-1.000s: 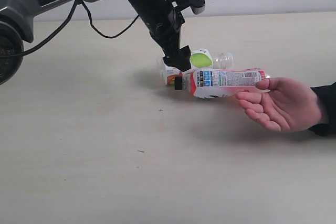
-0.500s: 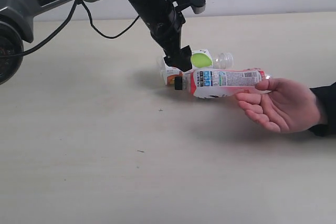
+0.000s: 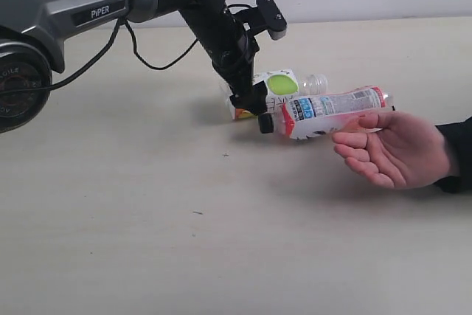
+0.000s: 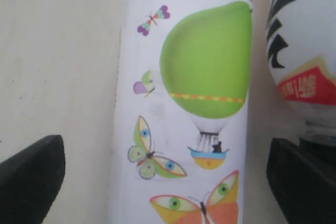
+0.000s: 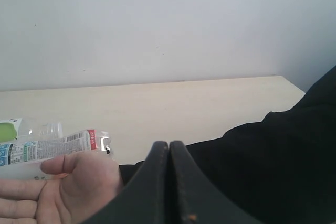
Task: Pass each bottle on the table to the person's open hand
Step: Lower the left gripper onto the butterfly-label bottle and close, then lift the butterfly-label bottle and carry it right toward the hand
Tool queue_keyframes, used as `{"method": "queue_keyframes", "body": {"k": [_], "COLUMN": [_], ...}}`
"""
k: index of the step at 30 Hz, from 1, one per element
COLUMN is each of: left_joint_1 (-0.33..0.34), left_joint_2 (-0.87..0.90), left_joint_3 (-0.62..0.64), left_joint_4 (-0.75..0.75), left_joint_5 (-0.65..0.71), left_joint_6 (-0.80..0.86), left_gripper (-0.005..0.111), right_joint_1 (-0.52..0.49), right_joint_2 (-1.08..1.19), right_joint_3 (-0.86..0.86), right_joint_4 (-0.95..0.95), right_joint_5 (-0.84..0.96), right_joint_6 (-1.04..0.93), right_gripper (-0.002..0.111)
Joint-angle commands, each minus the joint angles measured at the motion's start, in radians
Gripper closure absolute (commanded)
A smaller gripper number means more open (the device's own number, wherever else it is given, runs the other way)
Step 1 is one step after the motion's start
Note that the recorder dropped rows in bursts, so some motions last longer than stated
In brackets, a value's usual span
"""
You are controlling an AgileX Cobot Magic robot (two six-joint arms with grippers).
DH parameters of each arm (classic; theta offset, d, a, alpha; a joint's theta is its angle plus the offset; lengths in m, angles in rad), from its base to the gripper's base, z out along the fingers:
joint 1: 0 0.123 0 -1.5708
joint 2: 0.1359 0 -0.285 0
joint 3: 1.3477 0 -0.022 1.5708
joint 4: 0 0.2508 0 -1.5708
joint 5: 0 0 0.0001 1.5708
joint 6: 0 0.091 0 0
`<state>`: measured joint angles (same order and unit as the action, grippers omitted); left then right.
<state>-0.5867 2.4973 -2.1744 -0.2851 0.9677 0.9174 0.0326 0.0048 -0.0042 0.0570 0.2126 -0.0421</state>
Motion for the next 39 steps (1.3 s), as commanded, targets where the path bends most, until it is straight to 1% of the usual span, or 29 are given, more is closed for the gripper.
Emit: {"method": "queue_keyframes", "body": {"k": [1,22,24,26,27,28,31,32,33,34,39], "left_joint_1": [-0.003,-0.003,-0.003,-0.003,-0.003,-0.003,-0.001,0.004,0.006,0.006,0.008], "left_joint_2": [-0.007,0.019,0.019,0.017,0.017,0.017,0.017,0.017,0.017,0.017,0.013], "left_joint_3": [-0.001,-0.001,-0.001,-0.001,-0.001,-0.001,-0.001,-0.001,-0.001,-0.001,-0.001], "left_joint_4": [0.002,-0.003,0.006,0.027,0.037,0.042,0.046,0.046,0.046,0.046,0.053], "left_joint_5": [-0.028,0.010,0.019,0.029,0.036,0.036,0.034,0.034,0.036,0.036,0.040], "left_joint_6": [-0.006,-0.043,-0.043,-0.043,-0.043,-0.046,-0.061,-0.061,-0.064,-0.066,-0.091], "left_gripper": [0.002,0.003,0.005,0.014,0.023,0.034,0.074,0.085,0.100,0.106,0.106], "right_joint_1": [-0.008,-0.008,-0.008,-0.008,-0.008,-0.008,-0.008,-0.008,-0.008,-0.008,-0.008], "right_joint_2": [-0.005,-0.005,-0.005,-0.005,-0.005,-0.005,-0.005,-0.005,-0.005,-0.005,-0.005], "right_joint_3": [0.004,0.004,0.004,0.004,0.004,0.004,0.004,0.004,0.004,0.004,0.004], "right_joint_4": [-0.006,-0.002,-0.002,-0.002,-0.002,-0.002,-0.004,-0.006,-0.006,-0.006,-0.006], "right_joint_5": [-0.011,-0.011,-0.011,-0.011,-0.011,-0.011,-0.011,-0.011,-0.011,-0.011,-0.011], "right_joint_6": [-0.009,-0.009,-0.009,-0.009,-0.009,-0.009,-0.009,-0.009,-0.009,-0.009,-0.009], "right_gripper": [0.108,0.108,0.108,0.108,0.108,0.108,0.108,0.108,0.108,0.108,0.108]}}
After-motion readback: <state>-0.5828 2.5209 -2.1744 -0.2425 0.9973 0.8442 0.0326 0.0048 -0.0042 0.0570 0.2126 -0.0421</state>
